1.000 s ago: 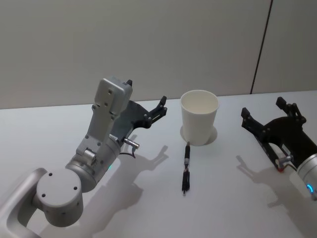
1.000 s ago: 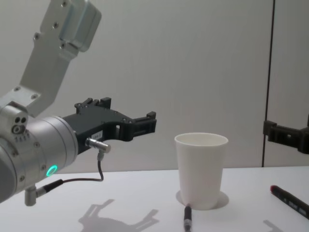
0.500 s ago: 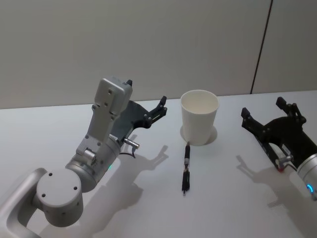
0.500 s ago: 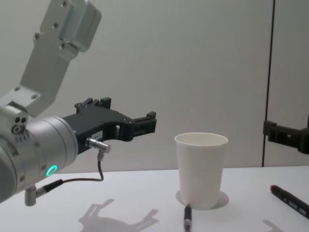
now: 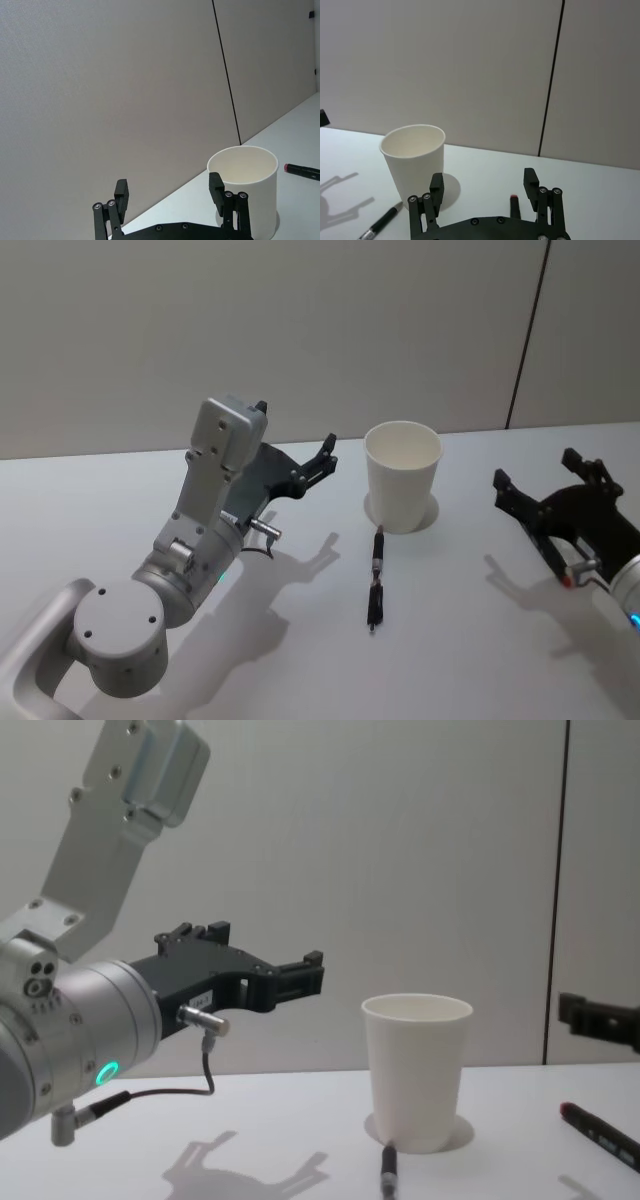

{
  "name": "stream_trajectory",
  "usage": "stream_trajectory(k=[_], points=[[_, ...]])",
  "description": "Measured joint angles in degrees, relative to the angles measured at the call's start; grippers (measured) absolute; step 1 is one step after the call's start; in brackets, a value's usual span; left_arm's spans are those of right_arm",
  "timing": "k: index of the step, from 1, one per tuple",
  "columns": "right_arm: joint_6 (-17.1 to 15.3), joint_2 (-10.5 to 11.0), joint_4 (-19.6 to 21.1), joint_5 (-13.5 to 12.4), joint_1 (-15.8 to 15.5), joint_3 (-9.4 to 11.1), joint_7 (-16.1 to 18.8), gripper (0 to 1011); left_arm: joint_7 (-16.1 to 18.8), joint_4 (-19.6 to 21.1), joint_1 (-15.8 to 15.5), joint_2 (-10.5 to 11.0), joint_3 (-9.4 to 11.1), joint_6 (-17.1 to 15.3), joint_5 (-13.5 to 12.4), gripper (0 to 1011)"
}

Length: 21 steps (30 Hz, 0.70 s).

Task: Place the pen into the pen holder.

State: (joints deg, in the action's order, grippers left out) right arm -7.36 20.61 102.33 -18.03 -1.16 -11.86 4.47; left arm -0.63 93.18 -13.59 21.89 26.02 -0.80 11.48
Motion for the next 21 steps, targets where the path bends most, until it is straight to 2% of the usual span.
stream_trajectory(k=[6,11,19,21], points=[[-3.56,1.37,0.13,-0.93,0.14,1.31,-0.45,1001,0.0,0.0,0.0,0.0,0.0,0.0,0.0,1001],[-6.51,2.29,-0.82,-1.07,1.58,2.39,-0.78,1001,0.0,0.0,0.0,0.0,0.0,0.0,0.0,1001],[-10.77,2.5,-2.82,0.5,4.68,2.8,0.0,1001,0.0,0.0,0.0,0.0,0.0,0.0,0.0,1001],[-13.19,2.26,-3.72,1.27,6.22,2.76,0.68,1002,0.0,0.0,0.0,0.0,0.0,0.0,0.0,1001]])
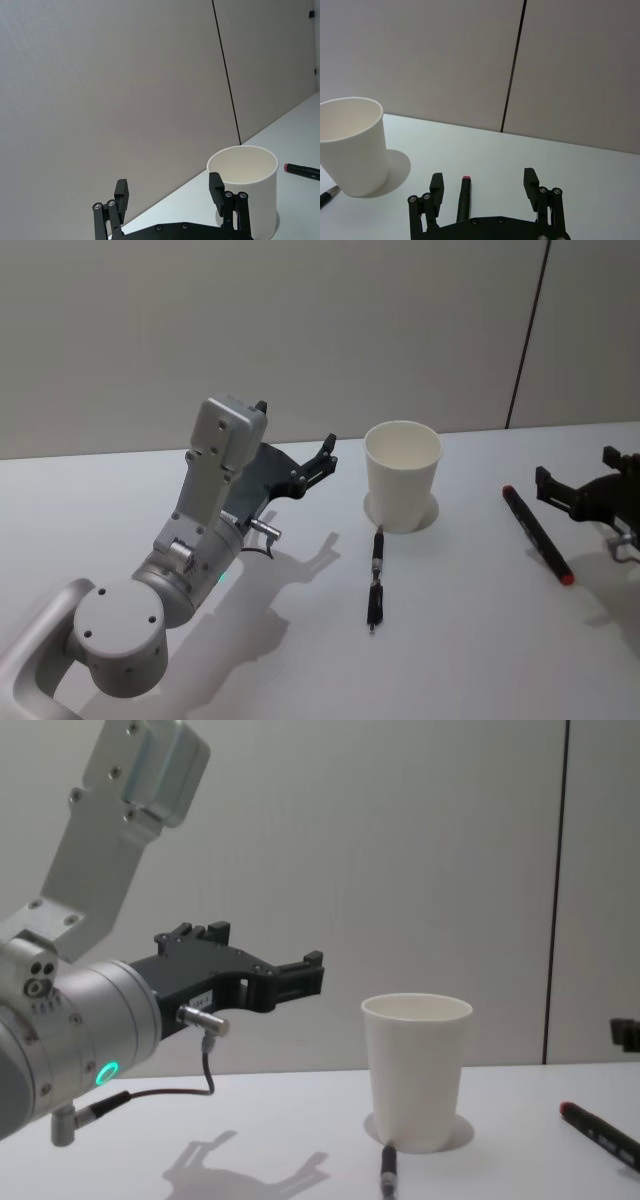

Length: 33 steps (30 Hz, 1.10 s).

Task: Place the pen into the pen holder.

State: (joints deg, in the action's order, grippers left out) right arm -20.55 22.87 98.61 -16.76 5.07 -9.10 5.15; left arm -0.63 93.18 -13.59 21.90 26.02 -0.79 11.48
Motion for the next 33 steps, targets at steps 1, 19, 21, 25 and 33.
stream_trajectory(k=[1,19,21,25,33], points=[[-0.61,-0.12,-0.3,0.18,0.56,-0.06,0.16,1001,0.0,0.0,0.0,0.0,0.0,0.0,0.0,1001],[-17.7,-3.79,-6.01,1.59,9.73,-1.21,2.32,1002,0.0,0.0,0.0,0.0,0.0,0.0,0.0,1001],[-20.0,-4.5,-6.98,1.03,10.77,-1.26,1.93,1001,0.0,0.0,0.0,0.0,0.0,0.0,0.0,1001],[-23.23,-5.49,-8.32,0.08,12.15,-1.32,1.17,1001,0.0,0.0,0.0,0.0,0.0,0.0,0.0,1001],[-28.64,-7.29,-10.56,-1.82,14.4,-1.3,-0.02,1002,0.0,0.0,0.0,0.0,0.0,0.0,0.0,1001]])
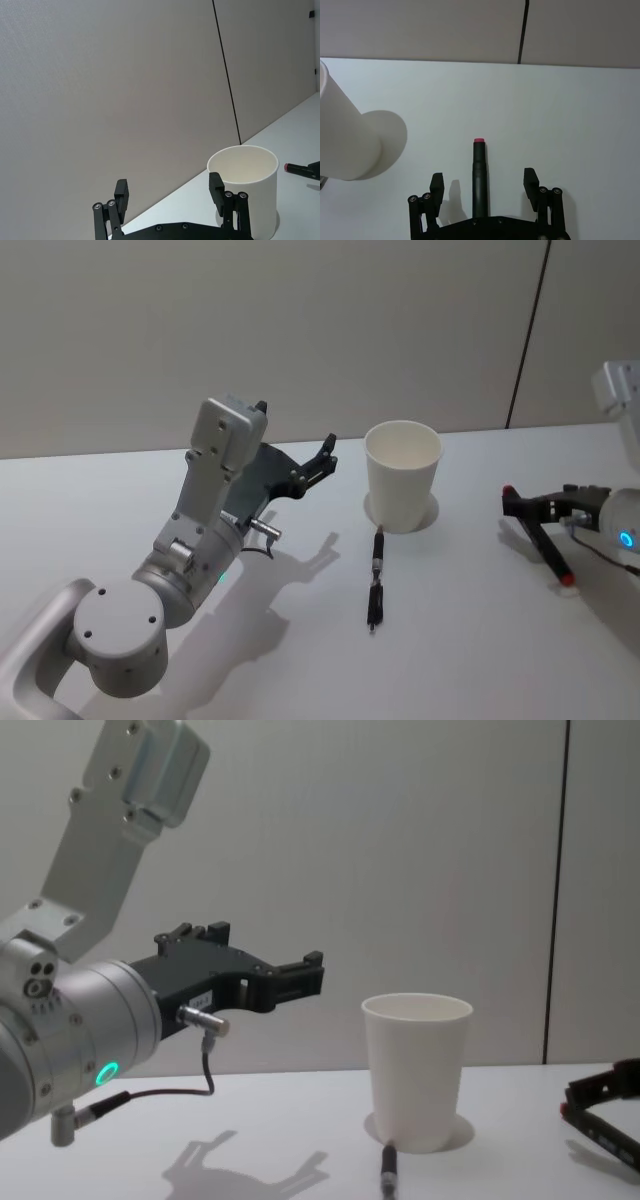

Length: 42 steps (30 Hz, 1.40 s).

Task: Place the pen into the pen holder.

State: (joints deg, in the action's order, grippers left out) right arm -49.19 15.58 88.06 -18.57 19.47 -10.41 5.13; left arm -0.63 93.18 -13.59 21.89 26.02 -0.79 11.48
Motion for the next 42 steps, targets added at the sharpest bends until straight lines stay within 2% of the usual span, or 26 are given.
stream_trajectory(k=[9,19,42], points=[[-3.03,-1.06,-1.14,-0.83,1.06,0.0,-0.33,1001,0.0,0.0,0.0,0.0,0.0,0.0,0.0,1001],[-4.22,-1.44,-2.06,-0.59,1.35,-0.12,0.05,1001,0.0,0.0,0.0,0.0,0.0,0.0,0.0,1001],[-2.41,-1.82,-3.74,1.73,1.1,-0.72,1.5,1001,0.0,0.0,0.0,0.0,0.0,0.0,0.0,1001]])
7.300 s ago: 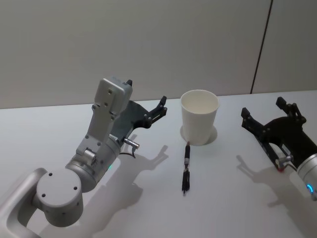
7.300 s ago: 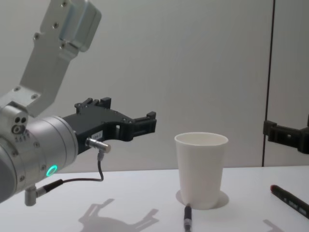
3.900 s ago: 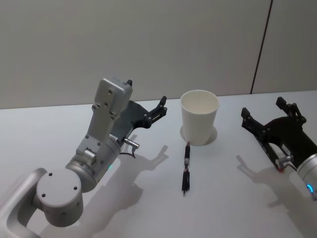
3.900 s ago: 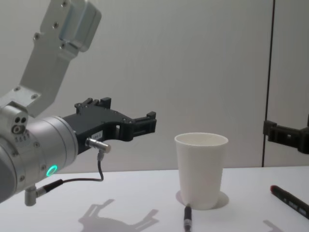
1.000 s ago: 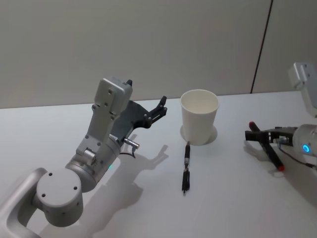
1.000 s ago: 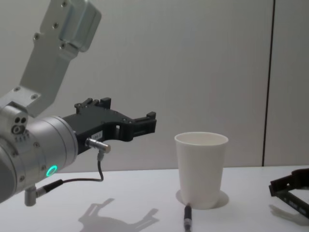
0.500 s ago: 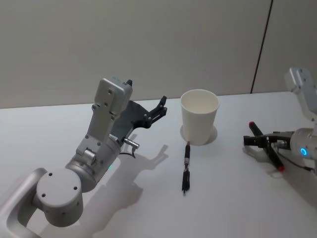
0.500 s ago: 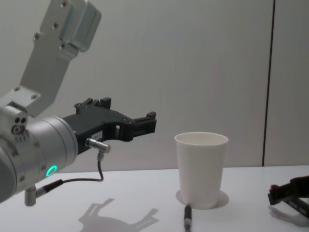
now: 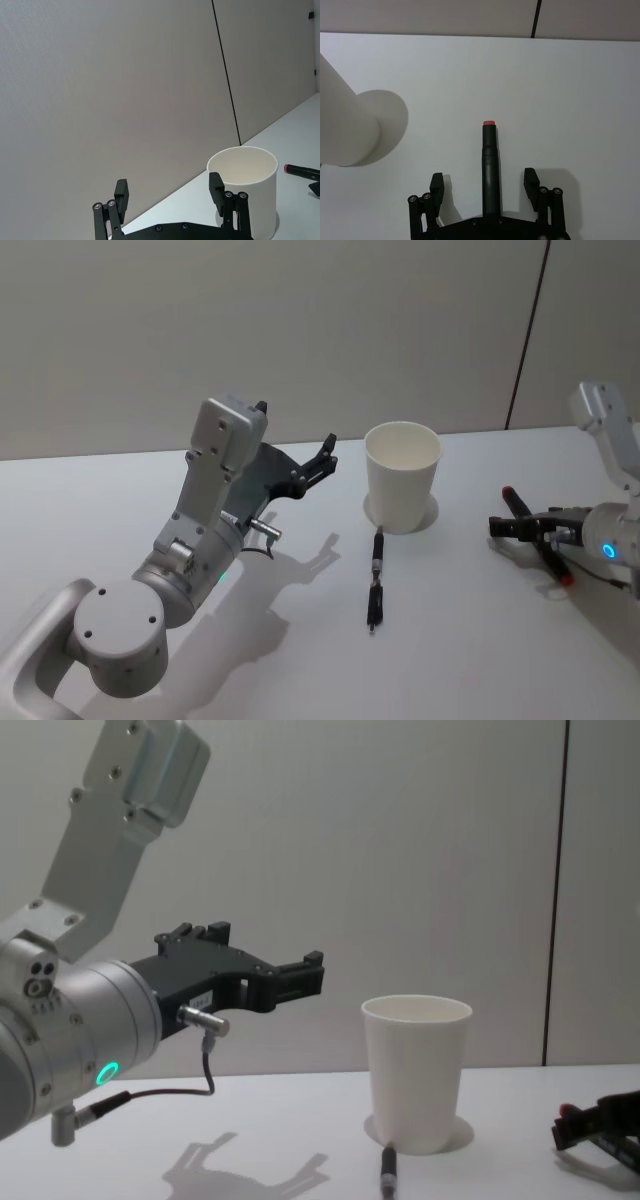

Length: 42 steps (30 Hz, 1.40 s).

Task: Place the pen into the pen holder.

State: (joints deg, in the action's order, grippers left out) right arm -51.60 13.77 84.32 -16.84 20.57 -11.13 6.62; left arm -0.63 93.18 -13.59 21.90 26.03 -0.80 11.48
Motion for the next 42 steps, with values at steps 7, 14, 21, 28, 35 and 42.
stream_trajectory(k=[7,14,21,28,35,42], points=[[0.36,-0.04,-0.18,0.24,-0.07,-0.07,0.17,1002,0.0,0.0,0.0,0.0,0.0,0.0,0.0,1001],[0.53,-0.04,-0.3,0.43,-0.1,-0.02,0.23,874,0.01,0.0,0.0,0.0,0.0,0.0,0.0,1001],[0.59,-0.05,-0.36,0.5,-0.11,-0.06,0.28,793,0.0,0.0,0.0,0.0,0.0,0.0,0.0,1001],[0.65,-0.08,-0.39,0.56,-0.15,-0.1,0.33,747,0.0,0.0,0.0,0.0,0.0,0.0,0.0,1001],[0.66,-0.09,-0.41,0.57,-0.17,-0.13,0.37,701,0.0,0.0,0.0,0.0,0.0,0.0,0.0,1001],[0.67,-0.09,-0.42,0.57,-0.17,-0.16,0.42,654,0.0,0.0,0.0,0.0,0.0,0.0,0.0,1001]])
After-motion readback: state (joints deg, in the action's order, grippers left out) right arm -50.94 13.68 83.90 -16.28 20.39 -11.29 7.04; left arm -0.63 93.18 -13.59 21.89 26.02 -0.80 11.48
